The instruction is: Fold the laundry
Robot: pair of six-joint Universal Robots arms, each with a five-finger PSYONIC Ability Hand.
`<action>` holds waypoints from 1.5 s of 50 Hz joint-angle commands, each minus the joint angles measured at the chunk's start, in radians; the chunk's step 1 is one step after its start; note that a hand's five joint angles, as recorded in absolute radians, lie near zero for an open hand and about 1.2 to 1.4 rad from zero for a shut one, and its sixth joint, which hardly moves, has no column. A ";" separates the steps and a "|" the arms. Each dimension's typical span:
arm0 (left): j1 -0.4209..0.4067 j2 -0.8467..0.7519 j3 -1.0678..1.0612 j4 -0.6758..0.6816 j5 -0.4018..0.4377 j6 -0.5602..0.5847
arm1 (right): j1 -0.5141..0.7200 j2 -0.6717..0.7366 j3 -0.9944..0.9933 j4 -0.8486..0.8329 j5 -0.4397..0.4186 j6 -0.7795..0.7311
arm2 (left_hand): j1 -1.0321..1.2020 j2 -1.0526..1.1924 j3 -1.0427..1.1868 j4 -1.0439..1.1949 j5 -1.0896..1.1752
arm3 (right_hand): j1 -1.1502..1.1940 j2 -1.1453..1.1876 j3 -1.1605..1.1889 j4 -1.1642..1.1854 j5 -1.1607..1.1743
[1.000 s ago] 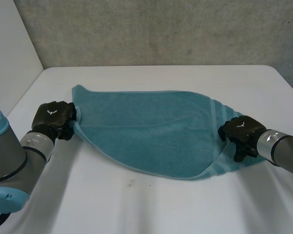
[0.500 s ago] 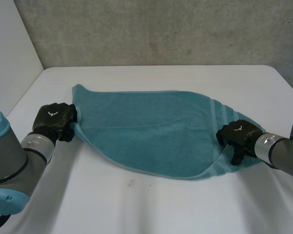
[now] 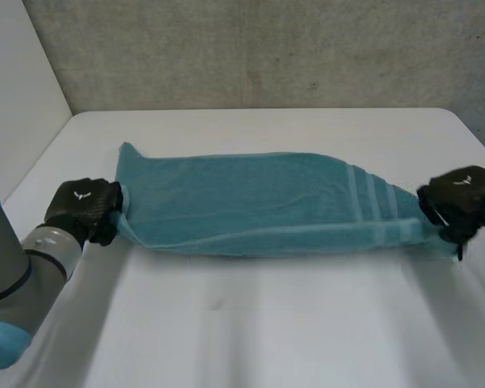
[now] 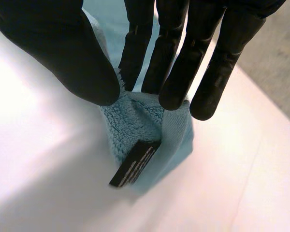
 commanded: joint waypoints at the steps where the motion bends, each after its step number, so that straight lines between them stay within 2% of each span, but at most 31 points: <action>1: 0.006 0.081 -0.047 -0.219 -0.005 0.101 | -0.074 -0.078 0.130 0.149 0.021 -0.217 | 0.291 0.186 0.190 0.188 0.273 | 0.436 0.224 0.214 0.205 0.253; 4: 0.013 0.133 -0.099 -0.287 -0.003 0.112 | -0.098 -0.130 0.208 0.154 0.033 -0.289 | 0.291 0.186 0.190 0.188 0.273 | 0.436 0.224 0.214 0.205 0.253; 8: 0.019 0.165 -0.134 -0.297 -0.003 0.114 | -0.161 -0.153 0.277 0.151 0.019 -0.377 | 0.291 0.186 0.190 0.188 0.273 | 0.436 0.224 0.214 0.205 0.253; 14: 0.039 0.156 -0.128 -0.280 0.003 0.114 | -0.181 -0.130 0.274 0.106 -0.014 -0.389 | 0.285 0.180 0.185 0.182 0.268 | 0.436 0.224 0.214 0.205 0.253; 16: 0.039 0.147 -0.119 -0.271 0.003 0.114 | -0.178 -0.049 0.251 0.022 -0.025 -0.363 | 0.282 0.177 0.182 0.180 0.265 | 0.436 0.224 0.214 0.205 0.253; 18: 0.039 0.069 -0.070 -0.213 0.001 0.115 | -0.177 -0.026 0.238 -0.001 -0.022 -0.348 | 0.285 0.180 0.185 0.182 0.268 | 0.436 0.224 0.214 0.205 0.253; 20: 0.036 0.023 -0.038 -0.183 0.000 0.114 | -0.152 0.049 0.192 -0.082 -0.014 -0.261 | 0.288 0.183 0.188 0.185 0.270 | 0.436 0.224 0.214 0.205 0.253; 26: 0.030 -0.094 0.065 -0.159 -0.008 0.115 | -0.066 0.094 0.139 -0.164 -0.014 -0.093 | 0.291 0.186 0.190 0.188 0.273 | 0.390 0.178 0.168 0.159 0.207; 27: 0.030 -0.102 0.071 -0.156 -0.006 0.115 | -0.045 0.092 0.148 -0.211 -0.013 -0.014 | 0.291 0.186 0.190 0.188 0.273 | -0.040 -0.252 -0.262 -0.271 -0.223; 30: 0.030 -0.122 0.100 -0.146 -0.005 0.115 | -0.032 0.080 0.171 -0.247 -0.016 0.056 | 0.302 0.197 0.202 0.200 0.285 | -0.141 -0.353 -0.362 -0.372 -0.324; 32: 0.030 -0.134 0.133 -0.146 -0.005 0.114 | -0.031 0.031 0.204 -0.270 -0.025 0.109 | 0.302 0.197 0.202 0.200 0.285 | -0.326 -0.538 -0.547 -0.557 -0.508; 34: 0.030 -0.139 0.143 -0.148 -0.005 0.114 | -0.029 0.010 0.217 -0.276 -0.027 0.128 | 0.302 0.197 0.202 0.200 0.285 | -0.370 -0.582 -0.591 -0.601 -0.552; 38: 0.030 -0.158 0.194 -0.148 -0.006 0.112 | 0.007 -0.084 0.309 -0.299 -0.044 0.273 | 0.302 0.197 0.202 0.200 0.285 | -0.608 -0.819 -0.829 -0.839 -0.790; 46: 0.029 -0.204 0.252 -0.148 -0.011 0.112 | 0.124 -0.139 0.434 -0.322 -0.074 0.434 | 0.302 0.197 0.202 0.200 0.285 | -0.597 -0.808 -0.818 -0.827 -0.779; 52: 0.029 -0.244 0.297 -0.148 -0.011 0.109 | 0.213 -0.127 0.483 -0.403 -0.068 0.471 | 0.302 0.197 0.202 0.200 0.285 | -0.553 -0.764 -0.774 -0.783 -0.735; 53: 0.029 -0.250 0.303 -0.148 -0.011 0.108 | 0.246 -0.109 0.504 -0.455 -0.059 0.468 | 0.302 0.197 0.202 0.200 0.285 | -0.521 -0.732 -0.742 -0.751 -0.703; 61: 0.029 -0.277 0.340 -0.148 -0.011 0.103 | 0.274 -0.021 0.534 -0.566 0.002 0.449 | 0.302 0.197 0.202 0.200 0.285 | -0.450 -0.661 -0.671 -0.681 -0.632; 70: 0.030 -0.277 0.357 -0.148 -0.011 0.102 | 0.281 0.020 0.553 -0.599 0.018 0.353 | 0.302 0.197 0.202 0.200 0.285 | -0.444 -0.656 -0.665 -0.675 -0.626; 75: 0.030 -0.281 0.358 -0.148 -0.011 0.102 | 0.285 0.025 0.555 -0.629 0.047 0.343 | 0.302 0.197 0.202 0.200 0.285 | -0.359 -0.570 -0.580 -0.590 -0.541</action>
